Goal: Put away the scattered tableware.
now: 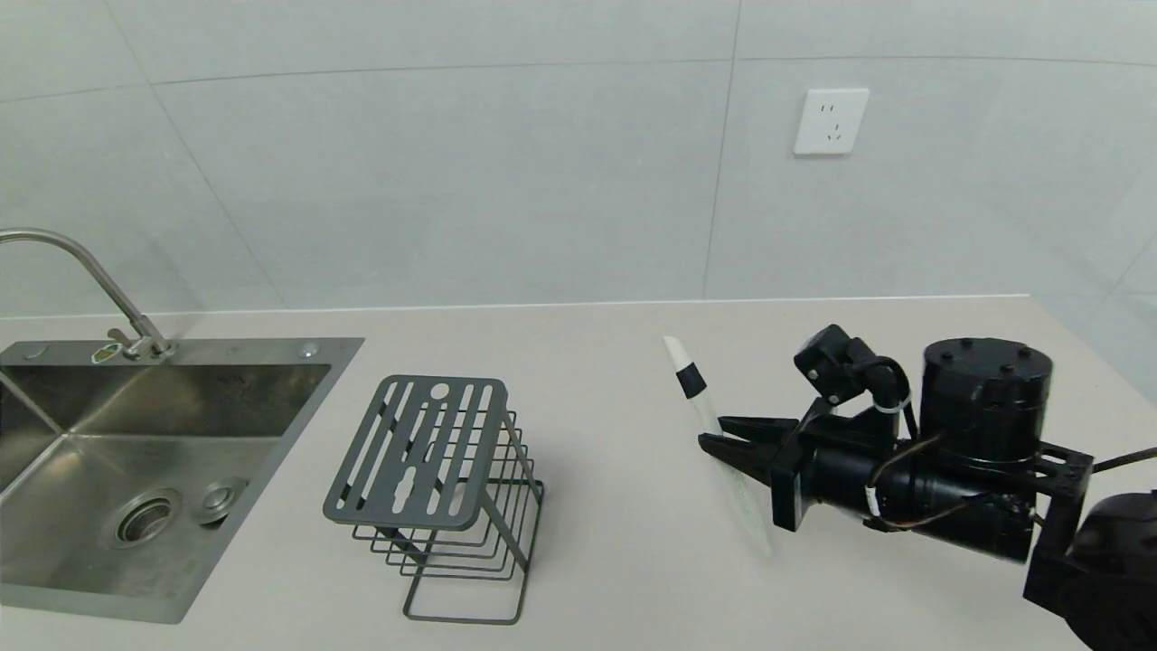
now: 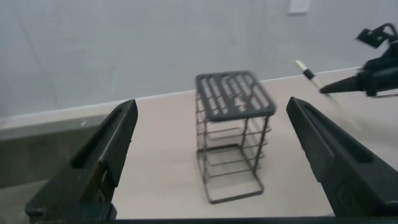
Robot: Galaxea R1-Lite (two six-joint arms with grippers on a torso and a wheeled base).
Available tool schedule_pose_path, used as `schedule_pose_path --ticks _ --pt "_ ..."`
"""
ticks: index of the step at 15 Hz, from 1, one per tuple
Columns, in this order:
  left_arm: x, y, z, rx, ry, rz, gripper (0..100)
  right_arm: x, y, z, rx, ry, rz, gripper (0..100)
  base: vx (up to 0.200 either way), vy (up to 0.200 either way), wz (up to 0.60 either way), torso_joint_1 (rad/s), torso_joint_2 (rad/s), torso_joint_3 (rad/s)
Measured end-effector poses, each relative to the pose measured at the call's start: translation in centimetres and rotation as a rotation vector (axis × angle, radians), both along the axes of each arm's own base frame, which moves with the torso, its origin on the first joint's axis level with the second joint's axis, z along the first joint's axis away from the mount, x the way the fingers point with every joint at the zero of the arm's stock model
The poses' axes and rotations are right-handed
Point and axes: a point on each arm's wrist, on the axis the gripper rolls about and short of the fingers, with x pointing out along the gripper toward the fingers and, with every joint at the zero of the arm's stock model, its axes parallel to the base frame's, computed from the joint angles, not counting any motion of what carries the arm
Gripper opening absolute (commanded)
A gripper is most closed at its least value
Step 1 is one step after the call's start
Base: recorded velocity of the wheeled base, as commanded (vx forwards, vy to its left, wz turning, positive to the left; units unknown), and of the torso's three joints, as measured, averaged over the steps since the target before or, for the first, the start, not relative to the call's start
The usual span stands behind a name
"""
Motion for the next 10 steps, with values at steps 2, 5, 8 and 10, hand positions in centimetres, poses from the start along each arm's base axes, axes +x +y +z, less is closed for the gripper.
schedule_pose_path --ticks 2,5,8,10 --pt "1.4 -0.1 3.1 0.034 -0.027 -0.072 100 -0.8 -0.5 1.1 0.031 -0.081 0.033 0 0.000 0.000 0.00 0.000 0.00 0.000" --pt "5.2 -0.6 6.6 0.110 -0.101 -0.218 100 -1.6 -0.9 3.0 0.108 -0.201 0.094 0 0.000 0.000 0.00 0.000 0.00 0.000" --pt "9.5 -2.4 7.7 0.226 -0.165 -0.551 100 -2.5 -1.1 3.5 0.127 -0.303 0.220 0 0.000 0.000 0.00 0.000 0.00 0.000" --pt "12.4 -4.1 7.5 0.289 -0.187 -0.698 100 -3.1 -1.3 4.0 0.142 -0.378 0.273 0 0.000 0.000 0.00 0.000 0.00 0.000"
